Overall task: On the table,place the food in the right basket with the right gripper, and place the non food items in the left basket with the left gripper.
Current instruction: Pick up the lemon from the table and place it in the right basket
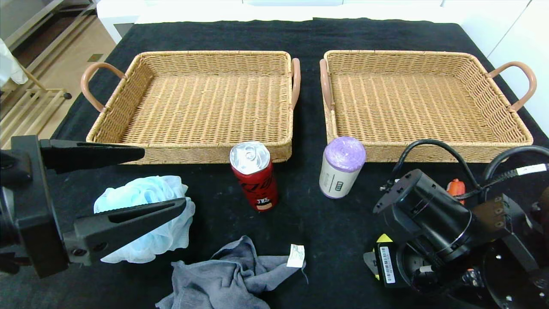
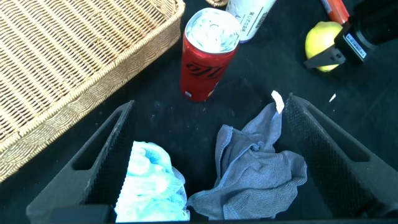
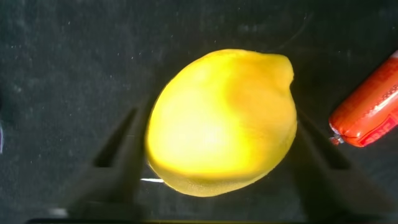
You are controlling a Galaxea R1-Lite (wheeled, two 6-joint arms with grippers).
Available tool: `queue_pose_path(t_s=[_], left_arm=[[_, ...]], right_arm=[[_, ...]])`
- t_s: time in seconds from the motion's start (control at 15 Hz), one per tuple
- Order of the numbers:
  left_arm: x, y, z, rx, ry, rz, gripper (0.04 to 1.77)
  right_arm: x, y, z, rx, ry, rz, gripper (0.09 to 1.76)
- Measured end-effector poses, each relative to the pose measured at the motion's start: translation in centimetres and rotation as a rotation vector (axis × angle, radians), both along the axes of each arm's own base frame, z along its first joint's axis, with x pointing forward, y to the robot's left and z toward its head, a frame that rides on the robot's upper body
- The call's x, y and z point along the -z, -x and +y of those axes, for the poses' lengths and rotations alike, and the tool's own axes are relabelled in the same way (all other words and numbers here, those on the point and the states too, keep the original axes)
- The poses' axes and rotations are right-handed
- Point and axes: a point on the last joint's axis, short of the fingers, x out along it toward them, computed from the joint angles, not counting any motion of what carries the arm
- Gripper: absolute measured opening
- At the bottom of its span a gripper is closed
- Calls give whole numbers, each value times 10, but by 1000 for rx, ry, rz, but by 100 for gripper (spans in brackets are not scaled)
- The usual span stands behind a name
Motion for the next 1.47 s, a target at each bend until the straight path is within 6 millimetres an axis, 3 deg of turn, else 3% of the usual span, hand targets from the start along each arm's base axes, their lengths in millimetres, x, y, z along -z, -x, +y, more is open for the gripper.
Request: queue_pose_path(t_s=[0.13, 0.8, 1.13, 1.47], left_arm=[[0, 0, 0, 0, 0, -1, 172], [-1, 1, 1, 0, 2, -4, 172], [-1, 2, 1, 0, 3, -6, 172], [-1, 2, 1, 0, 4, -7, 172]], right_arm=[[0, 0, 0, -6, -5, 7, 125], [-4, 4, -3, -14, -2, -2, 123], [-33, 14, -20, -62, -29, -85, 122], [-72, 12, -51, -68, -16, -227, 122]])
